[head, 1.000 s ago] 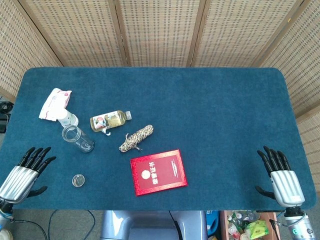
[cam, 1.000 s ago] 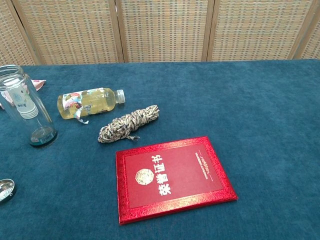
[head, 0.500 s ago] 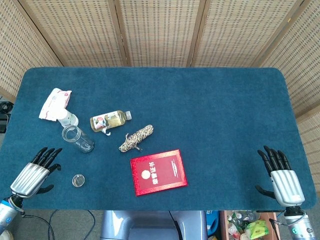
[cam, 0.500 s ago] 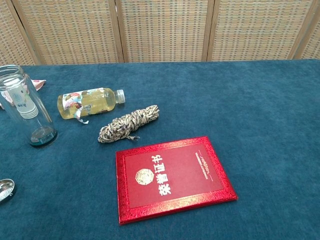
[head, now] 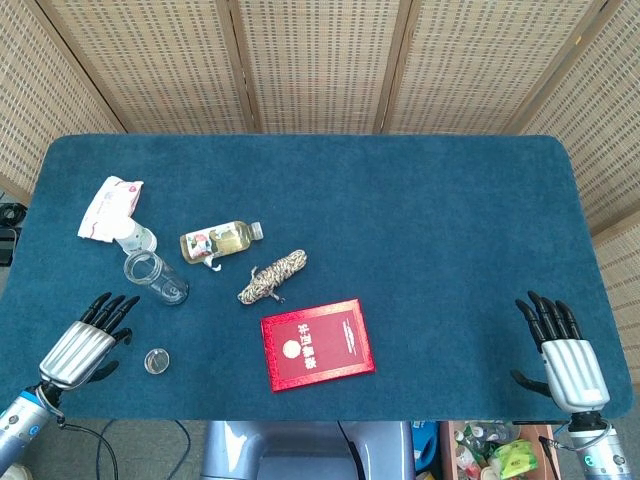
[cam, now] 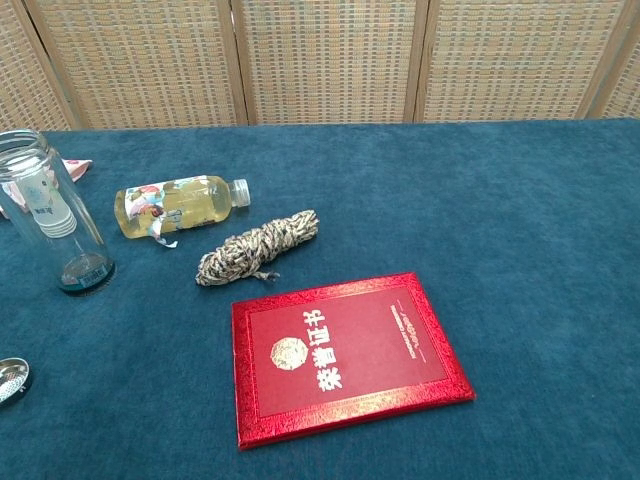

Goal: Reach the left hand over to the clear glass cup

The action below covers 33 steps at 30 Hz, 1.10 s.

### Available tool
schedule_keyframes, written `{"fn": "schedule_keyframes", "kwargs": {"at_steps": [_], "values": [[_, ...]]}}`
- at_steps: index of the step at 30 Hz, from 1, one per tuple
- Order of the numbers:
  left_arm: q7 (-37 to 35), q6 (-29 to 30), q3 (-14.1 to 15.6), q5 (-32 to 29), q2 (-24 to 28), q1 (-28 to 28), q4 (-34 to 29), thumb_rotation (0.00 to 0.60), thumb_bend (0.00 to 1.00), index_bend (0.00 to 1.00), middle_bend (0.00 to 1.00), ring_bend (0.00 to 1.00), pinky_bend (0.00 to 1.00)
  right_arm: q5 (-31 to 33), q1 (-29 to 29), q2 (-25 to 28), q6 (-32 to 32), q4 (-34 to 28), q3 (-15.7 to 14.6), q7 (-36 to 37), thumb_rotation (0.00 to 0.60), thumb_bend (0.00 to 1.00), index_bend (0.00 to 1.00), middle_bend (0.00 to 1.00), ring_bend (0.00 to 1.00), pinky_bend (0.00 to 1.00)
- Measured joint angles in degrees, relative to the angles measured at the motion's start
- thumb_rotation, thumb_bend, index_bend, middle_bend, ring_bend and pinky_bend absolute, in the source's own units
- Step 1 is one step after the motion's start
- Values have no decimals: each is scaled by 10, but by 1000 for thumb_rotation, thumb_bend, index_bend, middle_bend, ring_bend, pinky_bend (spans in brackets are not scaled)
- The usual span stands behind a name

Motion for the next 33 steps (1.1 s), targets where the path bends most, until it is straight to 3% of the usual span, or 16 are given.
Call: {"fn": "schedule_keyframes", "kwargs": {"at_steps": [33], "values": [[50, -48, 11, -19, -54, -26, 25, 600, 367, 524, 0, 0, 0, 0, 1, 1, -1, 0, 0, 5, 600, 0, 3, 0, 0, 0]]}}
